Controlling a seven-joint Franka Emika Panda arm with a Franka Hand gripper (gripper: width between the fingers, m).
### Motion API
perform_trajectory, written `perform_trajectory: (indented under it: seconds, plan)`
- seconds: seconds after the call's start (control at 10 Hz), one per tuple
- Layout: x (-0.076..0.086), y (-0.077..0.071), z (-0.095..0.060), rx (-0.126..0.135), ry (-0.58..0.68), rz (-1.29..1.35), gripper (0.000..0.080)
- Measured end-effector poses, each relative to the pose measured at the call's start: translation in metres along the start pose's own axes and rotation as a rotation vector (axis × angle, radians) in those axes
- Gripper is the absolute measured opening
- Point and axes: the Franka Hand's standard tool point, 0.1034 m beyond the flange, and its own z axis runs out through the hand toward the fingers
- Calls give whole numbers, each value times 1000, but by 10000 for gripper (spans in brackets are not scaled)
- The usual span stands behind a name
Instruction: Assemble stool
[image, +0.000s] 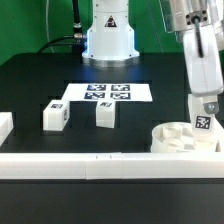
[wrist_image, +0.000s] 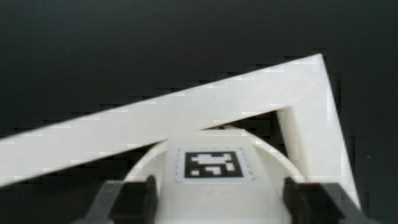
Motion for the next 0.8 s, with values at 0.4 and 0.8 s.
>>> perform_trajectory:
  seconds: [0.4,0.8]
  plan:
    - [-8,-4,-26,1,-21,-141,639]
    - [-6,-2,-23,-6,-15,-463,649]
